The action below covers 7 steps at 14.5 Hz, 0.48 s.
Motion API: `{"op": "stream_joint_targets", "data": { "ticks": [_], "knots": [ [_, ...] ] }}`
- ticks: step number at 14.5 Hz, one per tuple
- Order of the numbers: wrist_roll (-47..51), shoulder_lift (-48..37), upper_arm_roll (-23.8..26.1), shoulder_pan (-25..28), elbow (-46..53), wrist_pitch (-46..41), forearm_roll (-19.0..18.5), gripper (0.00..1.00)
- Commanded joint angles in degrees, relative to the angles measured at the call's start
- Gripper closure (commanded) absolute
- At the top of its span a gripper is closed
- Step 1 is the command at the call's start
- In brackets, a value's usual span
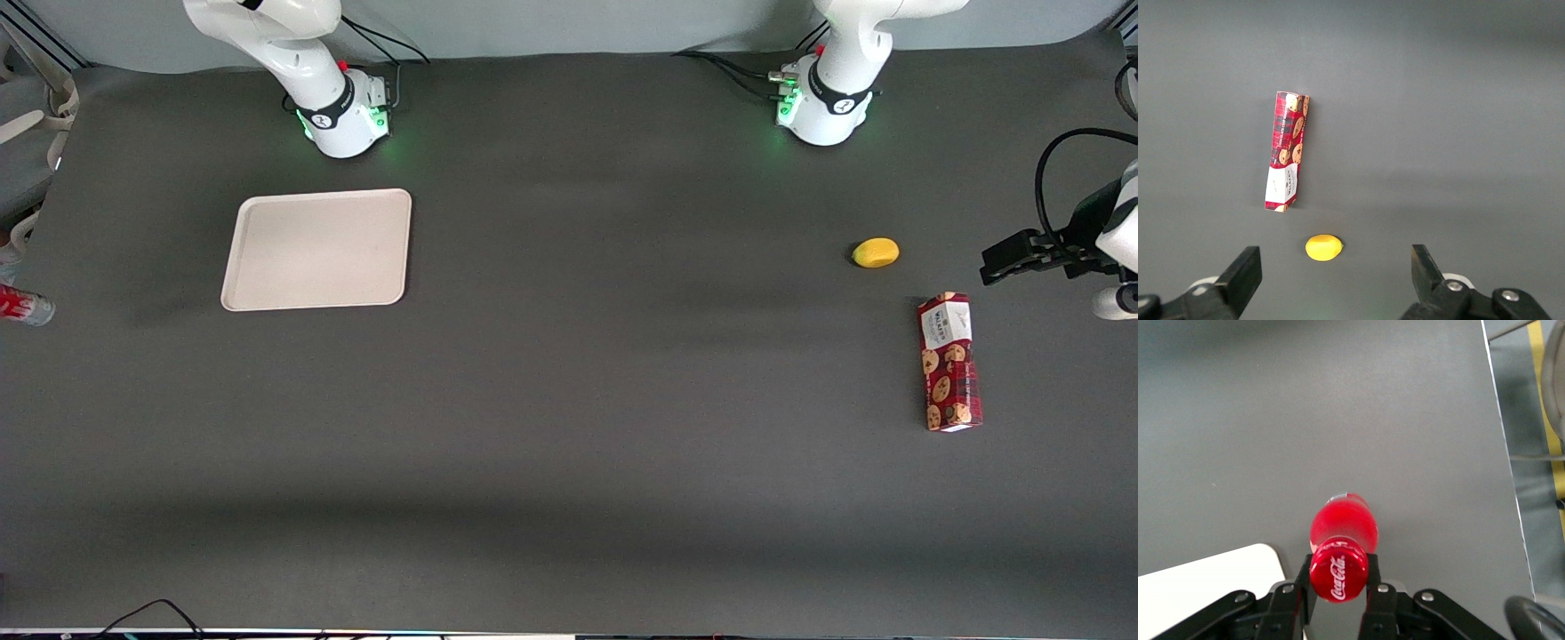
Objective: Place coke bottle on tray
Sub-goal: 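Lift the held bottle off the table with the right gripper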
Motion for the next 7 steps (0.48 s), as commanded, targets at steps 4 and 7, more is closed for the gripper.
{"op": "stream_joint_targets", "data": {
  "ticks": [4,7],
  "knots": [
    [3.69,-8.15,2.29,1.36,-6.55,-2.37,-3.12,1.00],
    [8.42,-14.30,6.33,1.27,-13.84,-0.62,-6.62,1.00]
  ]
}}
